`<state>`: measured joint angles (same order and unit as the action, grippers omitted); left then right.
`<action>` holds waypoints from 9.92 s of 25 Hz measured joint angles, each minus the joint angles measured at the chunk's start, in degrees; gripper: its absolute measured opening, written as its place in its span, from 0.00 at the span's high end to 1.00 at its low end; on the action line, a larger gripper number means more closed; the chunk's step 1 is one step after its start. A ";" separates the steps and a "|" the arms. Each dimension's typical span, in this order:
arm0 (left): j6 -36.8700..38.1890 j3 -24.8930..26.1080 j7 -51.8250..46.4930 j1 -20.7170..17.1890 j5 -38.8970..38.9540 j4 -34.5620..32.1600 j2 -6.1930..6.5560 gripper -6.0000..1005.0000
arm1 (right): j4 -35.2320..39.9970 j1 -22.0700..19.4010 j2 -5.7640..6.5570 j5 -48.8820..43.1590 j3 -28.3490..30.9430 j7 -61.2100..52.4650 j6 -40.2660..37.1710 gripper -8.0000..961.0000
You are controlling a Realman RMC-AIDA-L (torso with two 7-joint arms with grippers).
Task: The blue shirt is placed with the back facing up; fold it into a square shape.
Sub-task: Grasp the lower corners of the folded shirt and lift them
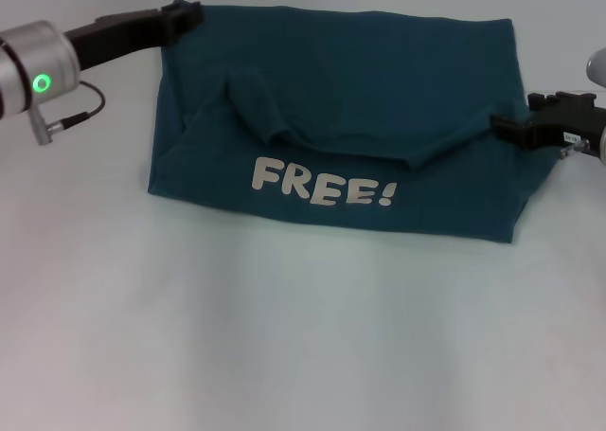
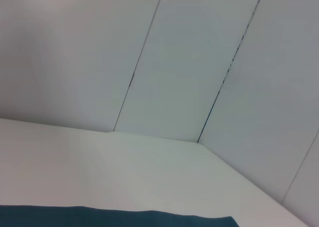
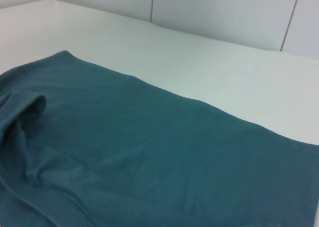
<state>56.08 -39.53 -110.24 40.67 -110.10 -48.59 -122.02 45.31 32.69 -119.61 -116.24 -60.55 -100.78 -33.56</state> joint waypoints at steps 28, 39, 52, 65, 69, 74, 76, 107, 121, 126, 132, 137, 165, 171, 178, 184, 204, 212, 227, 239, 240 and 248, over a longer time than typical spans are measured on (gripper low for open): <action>0.89 -6.03 2.56 -11.62 -1.80 -6.69 -0.99 0.68 | -0.92 -5.79 -0.63 23.35 -0.93 0.79 -20.62 0.33; -0.63 -6.94 -4.46 -3.02 -23.26 -0.11 0.38 0.59 | -6.52 -4.40 -0.62 24.97 -0.89 4.77 -19.70 0.33; -13.34 -7.11 -4.35 1.23 -24.86 12.99 1.07 0.51 | -9.71 -3.96 -0.56 27.73 -0.40 8.28 -18.20 0.33; -14.52 -6.59 -4.48 0.02 -24.95 12.13 1.06 0.51 | -9.72 -3.41 -0.53 27.74 -0.36 8.40 -17.39 0.33; -15.14 -6.58 -4.43 0.32 -24.97 12.97 1.08 0.51 | -9.72 -3.42 -0.60 27.74 -0.35 8.38 -17.39 0.33; -16.47 -6.85 -4.37 0.31 -25.00 13.95 0.99 0.47 | -9.78 -3.42 -0.62 27.75 -0.26 8.36 -16.98 0.33; -17.28 -6.93 -4.35 0.47 -25.00 15.04 0.98 0.45 | -9.79 -3.42 -0.62 27.77 -0.26 8.35 -16.60 0.33; -18.55 -10.85 -3.49 1.27 -24.55 15.82 -0.63 0.70 | -11.04 -3.65 -0.63 28.36 -0.27 8.30 -16.60 0.33; -17.55 -10.60 -3.74 -0.61 -24.24 12.30 -1.29 0.95 | -11.14 -3.89 -0.62 29.12 -0.27 8.14 -16.74 0.33; -13.14 -10.36 -3.62 -0.96 -24.13 11.97 -1.03 0.95 | -11.31 -4.17 -0.62 29.86 -0.27 8.31 -16.77 0.33; -9.70 -10.43 -3.57 -2.69 -24.47 9.95 -1.27 0.95 | -10.53 -5.06 -0.47 29.86 -0.30 8.45 -17.05 0.33; -5.53 -10.75 -3.52 -5.27 -24.71 6.43 -1.43 0.95 | -8.76 -6.06 -0.21 29.53 -0.27 7.68 -17.25 0.33; 4.46 -10.17 -4.90 -10.36 -24.94 -8.12 -1.90 0.95 | 31.61 -12.05 -0.54 -17.69 -1.55 -48.36 -32.26 0.33; 1.99 -10.52 -4.79 -9.32 -25.10 -5.63 -1.61 0.88 | 30.61 -11.16 -0.54 -17.41 -2.09 -48.14 -31.35 0.33; -4.13 -10.91 -4.48 -5.23 -26.12 2.31 -1.40 0.60 | 28.50 -9.72 -0.34 -17.26 -2.10 -47.47 -30.12 0.33; -6.39 -11.14 -4.18 -3.75 -26.36 4.16 -1.31 0.45 | 26.54 -9.21 -0.24 -17.19 -1.80 -46.58 -28.22 0.33; -11.78 -14.53 -4.29 -2.95 -26.57 8.74 -1.81 0.14 | 24.13 -8.21 -0.23 -17.08 -1.50 -45.86 -25.70 0.33; -12.05 -14.28 -4.16 -3.16 -26.49 8.83 -1.78 0.37 | 24.03 -8.54 -0.38 -17.05 -1.45 -45.82 -25.67 0.33; -9.23 -14.60 -2.67 -2.77 -26.38 8.34 -1.76 0.84 | 24.04 -9.05 -0.36 -16.30 -1.32 -45.73 -25.65 0.33; -6.34 -14.28 -2.54 -3.68 -26.57 6.86 -1.74 0.94 | 26.49 -9.36 -0.22 -16.38 -0.59 -45.94 -28.29 0.33; -5.68 -14.20 -2.54 -3.96 -26.57 6.26 -1.76 0.94 | 27.32 -9.41 -0.21 -16.47 -0.14 -46.11 -29.46 0.33; 0.07 -13.94 -2.60 -7.30 -26.58 0.06 -1.86 0.94 | 33.26 -8.95 -0.12 -22.50 4.72 -50.35 -40.86 0.33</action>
<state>56.15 -53.47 -112.84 33.37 -136.67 -48.53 -123.88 78.57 23.74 -119.73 -138.74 -55.83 -151.13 -74.41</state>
